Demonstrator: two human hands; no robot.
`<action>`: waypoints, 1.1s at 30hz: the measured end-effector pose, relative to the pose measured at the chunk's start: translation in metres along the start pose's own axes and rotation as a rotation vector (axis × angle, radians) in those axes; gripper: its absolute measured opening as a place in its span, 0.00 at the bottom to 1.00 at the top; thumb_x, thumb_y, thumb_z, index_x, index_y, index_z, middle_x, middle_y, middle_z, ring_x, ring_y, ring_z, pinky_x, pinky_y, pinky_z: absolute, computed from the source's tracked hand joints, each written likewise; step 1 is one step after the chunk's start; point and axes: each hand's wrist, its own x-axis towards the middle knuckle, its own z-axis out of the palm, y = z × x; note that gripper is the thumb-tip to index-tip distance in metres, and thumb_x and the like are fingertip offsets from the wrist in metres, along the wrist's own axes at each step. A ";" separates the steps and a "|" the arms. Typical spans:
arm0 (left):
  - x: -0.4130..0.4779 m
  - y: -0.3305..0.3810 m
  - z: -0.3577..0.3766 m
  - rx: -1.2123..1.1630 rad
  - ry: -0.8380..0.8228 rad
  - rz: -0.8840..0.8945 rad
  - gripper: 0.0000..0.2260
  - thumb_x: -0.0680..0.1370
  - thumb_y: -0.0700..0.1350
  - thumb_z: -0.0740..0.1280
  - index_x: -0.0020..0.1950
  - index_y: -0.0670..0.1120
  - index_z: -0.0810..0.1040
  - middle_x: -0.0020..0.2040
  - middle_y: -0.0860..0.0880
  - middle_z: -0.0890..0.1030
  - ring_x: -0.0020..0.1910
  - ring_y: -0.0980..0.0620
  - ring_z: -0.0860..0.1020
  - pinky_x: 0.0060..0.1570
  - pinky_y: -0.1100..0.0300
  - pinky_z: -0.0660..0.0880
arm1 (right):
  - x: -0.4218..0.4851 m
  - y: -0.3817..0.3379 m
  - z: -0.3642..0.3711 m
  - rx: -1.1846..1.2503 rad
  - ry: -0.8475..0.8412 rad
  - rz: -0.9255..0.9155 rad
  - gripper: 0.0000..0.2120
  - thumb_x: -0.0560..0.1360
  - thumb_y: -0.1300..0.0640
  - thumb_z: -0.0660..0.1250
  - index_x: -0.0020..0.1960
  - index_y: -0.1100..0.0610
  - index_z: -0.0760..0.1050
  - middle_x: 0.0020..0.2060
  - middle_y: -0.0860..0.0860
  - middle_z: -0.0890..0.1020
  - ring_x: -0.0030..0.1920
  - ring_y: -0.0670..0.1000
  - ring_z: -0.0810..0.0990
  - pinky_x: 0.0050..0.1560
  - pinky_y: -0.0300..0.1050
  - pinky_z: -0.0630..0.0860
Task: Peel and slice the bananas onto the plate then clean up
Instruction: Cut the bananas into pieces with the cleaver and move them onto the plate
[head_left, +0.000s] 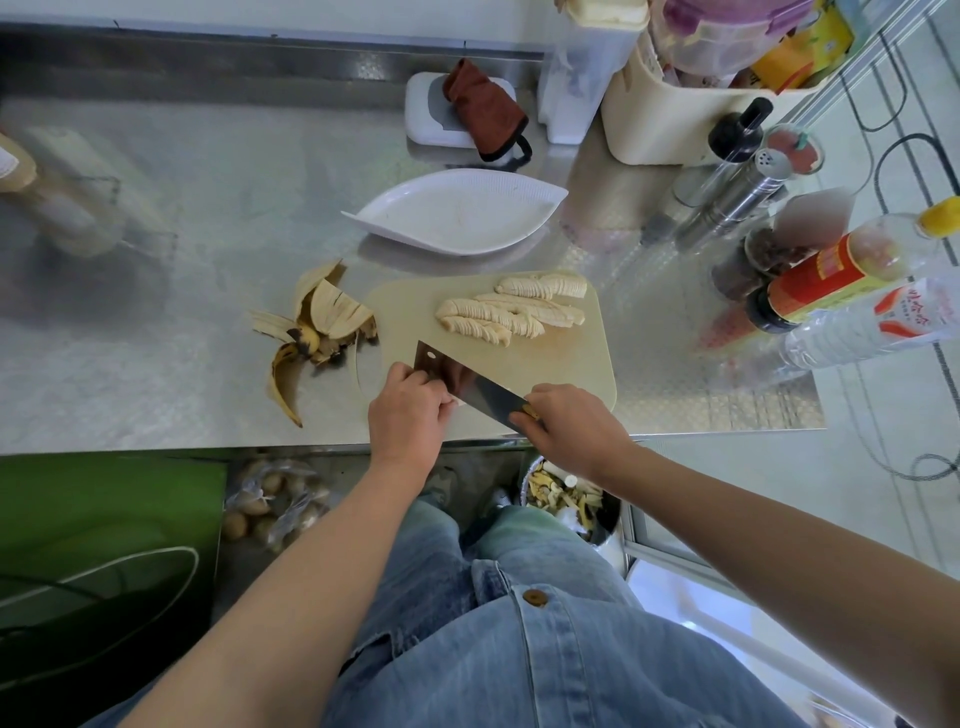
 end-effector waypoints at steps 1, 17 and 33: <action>0.000 0.000 0.000 0.000 0.000 0.000 0.06 0.70 0.46 0.76 0.39 0.45 0.82 0.38 0.49 0.81 0.47 0.48 0.73 0.30 0.58 0.70 | 0.000 0.000 0.000 -0.007 -0.001 -0.003 0.16 0.81 0.50 0.57 0.45 0.59 0.77 0.37 0.50 0.73 0.37 0.51 0.71 0.37 0.43 0.66; -0.002 0.001 -0.002 -0.006 -0.023 -0.020 0.04 0.73 0.46 0.73 0.43 0.46 0.83 0.41 0.49 0.82 0.50 0.49 0.73 0.33 0.59 0.70 | 0.002 0.010 0.005 0.075 0.022 0.001 0.14 0.80 0.50 0.60 0.40 0.58 0.76 0.35 0.50 0.74 0.35 0.51 0.72 0.35 0.45 0.67; 0.007 -0.022 -0.010 -0.045 -0.105 -0.018 0.17 0.77 0.39 0.67 0.66 0.44 0.75 0.71 0.46 0.70 0.71 0.47 0.65 0.67 0.53 0.66 | 0.013 0.054 -0.024 -0.222 -0.116 -0.218 0.18 0.78 0.43 0.60 0.47 0.56 0.80 0.39 0.47 0.74 0.36 0.47 0.70 0.32 0.41 0.60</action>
